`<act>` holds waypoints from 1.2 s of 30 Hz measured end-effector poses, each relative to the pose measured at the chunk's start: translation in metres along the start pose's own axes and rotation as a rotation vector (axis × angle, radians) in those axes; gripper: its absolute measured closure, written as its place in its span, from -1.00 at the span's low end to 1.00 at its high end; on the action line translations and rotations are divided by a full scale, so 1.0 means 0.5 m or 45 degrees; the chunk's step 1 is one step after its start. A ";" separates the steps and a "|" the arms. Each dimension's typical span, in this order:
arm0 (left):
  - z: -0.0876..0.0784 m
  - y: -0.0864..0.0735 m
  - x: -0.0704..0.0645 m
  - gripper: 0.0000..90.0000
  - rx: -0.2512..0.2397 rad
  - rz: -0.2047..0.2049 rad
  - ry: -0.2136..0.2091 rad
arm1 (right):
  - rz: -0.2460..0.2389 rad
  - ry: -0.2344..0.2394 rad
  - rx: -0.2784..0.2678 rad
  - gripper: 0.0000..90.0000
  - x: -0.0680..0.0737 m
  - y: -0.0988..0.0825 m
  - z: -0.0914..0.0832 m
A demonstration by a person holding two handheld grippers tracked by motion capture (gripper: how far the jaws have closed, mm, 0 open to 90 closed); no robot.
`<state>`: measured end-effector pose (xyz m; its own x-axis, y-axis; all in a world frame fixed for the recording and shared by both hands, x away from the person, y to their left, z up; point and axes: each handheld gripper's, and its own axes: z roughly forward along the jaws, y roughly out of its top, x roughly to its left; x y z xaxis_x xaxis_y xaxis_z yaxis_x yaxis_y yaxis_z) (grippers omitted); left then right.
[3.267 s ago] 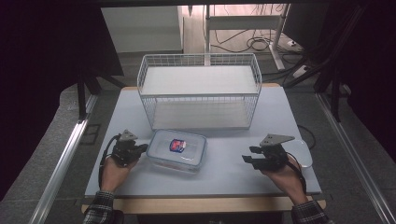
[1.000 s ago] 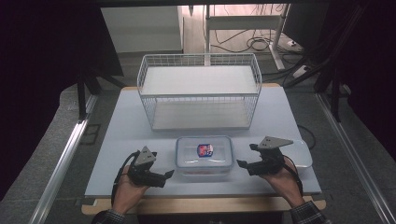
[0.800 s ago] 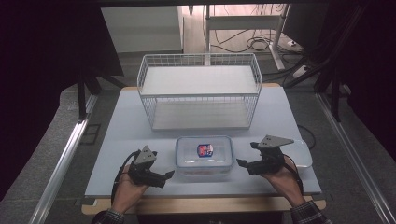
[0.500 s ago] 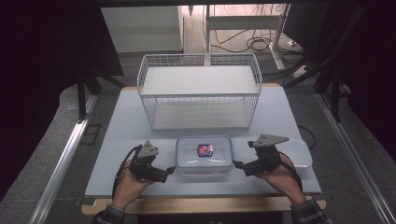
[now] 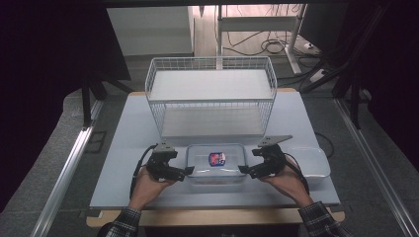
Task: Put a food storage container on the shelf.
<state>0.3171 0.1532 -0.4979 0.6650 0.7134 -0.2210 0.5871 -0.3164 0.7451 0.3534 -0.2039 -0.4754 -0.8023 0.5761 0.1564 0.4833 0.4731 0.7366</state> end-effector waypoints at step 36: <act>-0.020 -0.044 0.001 0.03 -0.019 -0.320 -0.343 | 0.420 0.299 0.038 0.04 -0.016 -0.032 -0.013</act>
<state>0.2998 0.1666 -0.5081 0.5995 0.5771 -0.5545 0.7422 -0.1415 0.6551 0.3495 -0.2204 -0.4842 -0.6588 0.5340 0.5299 0.7356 0.3095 0.6026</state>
